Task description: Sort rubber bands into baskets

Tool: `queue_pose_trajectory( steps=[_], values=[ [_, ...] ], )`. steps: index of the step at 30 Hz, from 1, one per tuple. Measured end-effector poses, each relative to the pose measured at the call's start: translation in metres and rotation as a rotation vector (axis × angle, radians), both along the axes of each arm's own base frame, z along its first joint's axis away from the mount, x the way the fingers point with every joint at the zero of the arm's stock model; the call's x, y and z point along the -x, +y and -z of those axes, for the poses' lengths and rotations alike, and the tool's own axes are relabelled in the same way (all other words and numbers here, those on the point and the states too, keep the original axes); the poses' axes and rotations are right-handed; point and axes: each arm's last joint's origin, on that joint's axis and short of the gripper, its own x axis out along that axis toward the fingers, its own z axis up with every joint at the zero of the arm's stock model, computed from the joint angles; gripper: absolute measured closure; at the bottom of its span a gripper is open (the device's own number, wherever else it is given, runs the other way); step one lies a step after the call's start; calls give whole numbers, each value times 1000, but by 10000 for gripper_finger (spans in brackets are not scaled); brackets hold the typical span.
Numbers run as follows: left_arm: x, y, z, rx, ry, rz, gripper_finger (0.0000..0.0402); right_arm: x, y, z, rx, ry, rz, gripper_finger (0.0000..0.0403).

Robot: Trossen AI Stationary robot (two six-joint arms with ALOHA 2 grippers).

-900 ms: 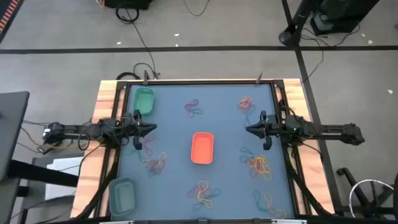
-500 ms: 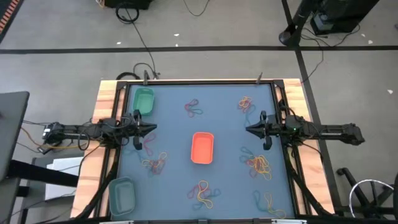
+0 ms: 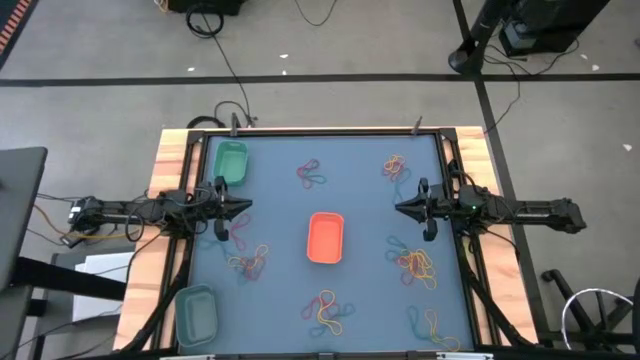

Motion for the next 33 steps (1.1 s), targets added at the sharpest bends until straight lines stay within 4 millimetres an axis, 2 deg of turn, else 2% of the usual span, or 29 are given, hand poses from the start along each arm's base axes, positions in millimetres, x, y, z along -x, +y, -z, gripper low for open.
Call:
queue_pose_trajectory(
  steps=[5, 8, 13, 19, 22, 28, 33],
  values=[
    [0, 0, 0, 0, -1, 0, 376, 0, 0, 0, 1, 0, 0, 361],
    [0, 0, 0, 0, 0, 0, 376, 0, -1, 0, 69, 1, 17, 361],
    [0, 0, 0, 0, 0, 0, 376, 1, -5, -12, 164, -103, 176, 361],
    [0, 0, -1, 1, -10, 0, 376, 2, -5, -24, -42, -254, 180, 361],
    [0, 0, -3, 2, -35, 0, 376, 3, -5, -28, -19, -299, 189, 361],
    [0, 0, -8, 9, -86, 0, 376, 3, -6, -28, 25, -285, 217, 361],
    [1, 0, -10, 99, -123, 16, 376, 0, -8, -15, -22, -156, 266, 361]
  ],
)
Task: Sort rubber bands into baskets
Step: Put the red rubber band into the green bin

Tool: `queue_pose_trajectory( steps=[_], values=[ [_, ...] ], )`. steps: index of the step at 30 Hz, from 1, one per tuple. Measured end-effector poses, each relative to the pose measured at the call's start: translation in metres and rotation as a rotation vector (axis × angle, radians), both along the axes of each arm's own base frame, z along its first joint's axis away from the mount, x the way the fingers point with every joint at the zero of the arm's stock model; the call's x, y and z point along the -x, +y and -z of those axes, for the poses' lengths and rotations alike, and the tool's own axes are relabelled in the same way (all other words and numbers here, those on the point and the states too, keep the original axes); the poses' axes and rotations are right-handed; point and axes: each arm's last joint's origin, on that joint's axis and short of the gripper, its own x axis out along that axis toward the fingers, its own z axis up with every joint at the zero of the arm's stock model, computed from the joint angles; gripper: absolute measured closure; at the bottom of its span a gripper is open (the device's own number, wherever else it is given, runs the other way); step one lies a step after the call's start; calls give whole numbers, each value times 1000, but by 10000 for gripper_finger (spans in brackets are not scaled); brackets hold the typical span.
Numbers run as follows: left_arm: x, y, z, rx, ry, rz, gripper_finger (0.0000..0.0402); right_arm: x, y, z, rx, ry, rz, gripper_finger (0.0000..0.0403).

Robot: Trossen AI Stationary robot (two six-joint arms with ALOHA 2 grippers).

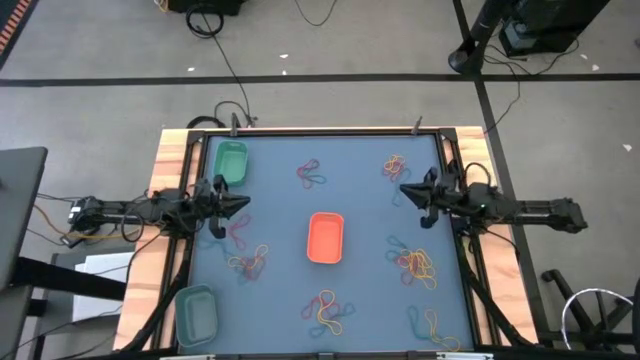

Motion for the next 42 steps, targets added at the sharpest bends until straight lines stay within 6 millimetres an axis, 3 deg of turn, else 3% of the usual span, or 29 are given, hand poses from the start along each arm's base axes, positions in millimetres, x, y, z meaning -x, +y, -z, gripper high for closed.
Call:
queue_pose_trajectory(
  steps=[4, 9, 15, 22, 29, 34, 42],
  values=[
    [0, 0, -2, 13, -26, -6, 376, -2, -4, 10, -130, 64, 102, 361],
    [2, 0, -12, 10, -124, -9, 376, -7, -5, 12, -210, 108, 46, 361],
    [-8, 2, 11, 138, 184, -62, 376, -16, -8, 11, -278, 259, 54, 361],
    [-23, 1, 31, 291, 427, -97, 359, -26, -17, 18, -300, 357, 142, 361],
    [-40, -1, 19, 321, 749, -132, 292, -30, -20, 29, -300, 446, 170, 361],
    [-52, 0, 2, 283, 1010, -220, 282, -32, -21, 33, -305, 478, 179, 361],
    [-69, -3, 27, 329, 1239, -231, 282, -37, -22, 35, -294, 481, 177, 361]
  ],
)
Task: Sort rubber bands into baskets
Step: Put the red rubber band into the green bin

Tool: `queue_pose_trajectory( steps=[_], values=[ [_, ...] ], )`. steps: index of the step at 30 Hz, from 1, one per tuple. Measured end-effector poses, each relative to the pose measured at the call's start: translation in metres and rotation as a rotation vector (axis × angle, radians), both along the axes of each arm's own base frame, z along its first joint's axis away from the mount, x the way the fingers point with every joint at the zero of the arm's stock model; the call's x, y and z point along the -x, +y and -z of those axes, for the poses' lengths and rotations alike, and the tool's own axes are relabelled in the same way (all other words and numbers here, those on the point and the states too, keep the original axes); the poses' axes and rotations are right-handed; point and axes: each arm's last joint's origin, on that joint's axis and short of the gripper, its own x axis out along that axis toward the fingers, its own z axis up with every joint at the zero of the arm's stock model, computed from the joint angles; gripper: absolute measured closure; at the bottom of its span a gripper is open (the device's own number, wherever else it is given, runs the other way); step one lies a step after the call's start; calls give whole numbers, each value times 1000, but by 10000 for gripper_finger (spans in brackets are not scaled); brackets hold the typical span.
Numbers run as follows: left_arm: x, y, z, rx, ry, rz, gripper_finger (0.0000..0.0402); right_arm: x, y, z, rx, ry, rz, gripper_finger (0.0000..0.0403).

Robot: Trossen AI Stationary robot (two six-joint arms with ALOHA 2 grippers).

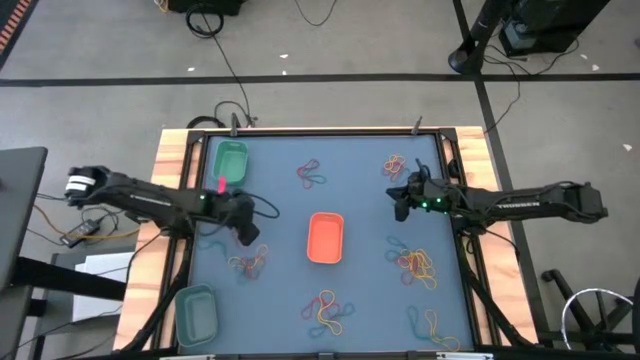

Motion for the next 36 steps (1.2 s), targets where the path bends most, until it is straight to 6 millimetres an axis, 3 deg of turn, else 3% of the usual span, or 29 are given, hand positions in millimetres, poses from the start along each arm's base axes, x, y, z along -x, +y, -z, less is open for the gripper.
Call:
queue_pose_trajectory(
  steps=[12, 15, 19, 22, 27, 36],
  values=[
    [-7, 0, 23, -29, 160, 11, 285, -5, -1, 1, 10, -5, -15, 361],
    [-7, 0, 23, -28, 166, 20, 312, -5, -1, 1, 10, -8, -17, 361],
    [-7, 0, 23, -20, 162, 26, 383, -7, -1, 0, 4, -29, -37, 361],
    [-8, 1, 21, -19, 165, 17, 393, -8, 0, -1, 0, -38, -51, 361],
    [-18, 2, 1, -53, 168, 5, 398, -8, 1, -1, -8, -49, -73, 361],
    [-42, 24, -70, -299, 167, -22, 400, -9, 2, -1, -25, -51, -105, 361]
  ],
)
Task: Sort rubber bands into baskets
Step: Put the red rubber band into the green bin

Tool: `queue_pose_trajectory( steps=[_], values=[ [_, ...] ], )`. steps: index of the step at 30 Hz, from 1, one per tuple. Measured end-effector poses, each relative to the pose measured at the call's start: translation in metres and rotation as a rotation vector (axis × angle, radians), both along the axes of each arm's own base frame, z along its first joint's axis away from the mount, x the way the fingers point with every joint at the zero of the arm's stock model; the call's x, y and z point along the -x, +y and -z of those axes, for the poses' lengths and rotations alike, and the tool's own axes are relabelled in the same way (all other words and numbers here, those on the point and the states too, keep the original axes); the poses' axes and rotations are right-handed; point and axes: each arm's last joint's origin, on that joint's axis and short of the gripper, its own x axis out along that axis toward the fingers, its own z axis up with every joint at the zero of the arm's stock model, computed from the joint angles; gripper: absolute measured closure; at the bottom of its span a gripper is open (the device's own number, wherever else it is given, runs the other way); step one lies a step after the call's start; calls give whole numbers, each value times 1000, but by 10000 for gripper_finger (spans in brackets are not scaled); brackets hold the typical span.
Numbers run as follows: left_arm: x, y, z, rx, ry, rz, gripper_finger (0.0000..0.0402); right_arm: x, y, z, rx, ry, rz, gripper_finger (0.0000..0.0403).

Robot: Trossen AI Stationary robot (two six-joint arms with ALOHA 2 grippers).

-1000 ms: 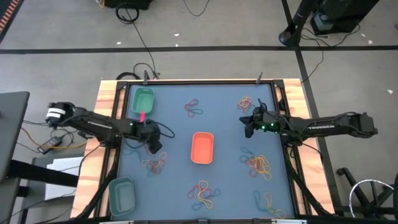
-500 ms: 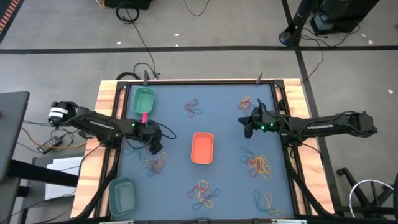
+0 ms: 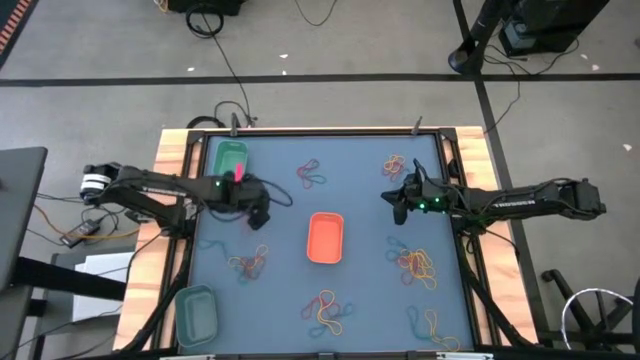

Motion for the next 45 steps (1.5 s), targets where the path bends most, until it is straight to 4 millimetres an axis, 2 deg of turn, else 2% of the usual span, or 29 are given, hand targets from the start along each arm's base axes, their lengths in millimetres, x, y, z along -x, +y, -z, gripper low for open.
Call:
queue_pose_trajectory(
  steps=[4, 9, 15, 19, 30, 37, 45],
  values=[
    [-7, 23, -26, -123, -11, -16, 400, 0, 0, 0, 0, 0, -1, 361],
    [-3, 61, -46, -176, -2, -70, 401, 0, 0, 0, 1, 1, -17, 361],
    [13, 101, -53, -196, 38, -176, 401, 0, 0, 0, 10, 5, -21, 361],
    [27, 116, -51, -165, 73, -246, 401, 0, 0, 0, 9, 5, -21, 361],
    [49, 126, -40, -93, 148, -382, 401, 0, 0, 0, 29, 13, -22, 361],
    [57, 129, -26, -91, 182, -414, 397, 0, 0, 0, 27, 13, -20, 361],
    [54, 133, -25, -77, 112, -410, 394, 0, 0, 0, 27, 12, -18, 361]
  ],
)
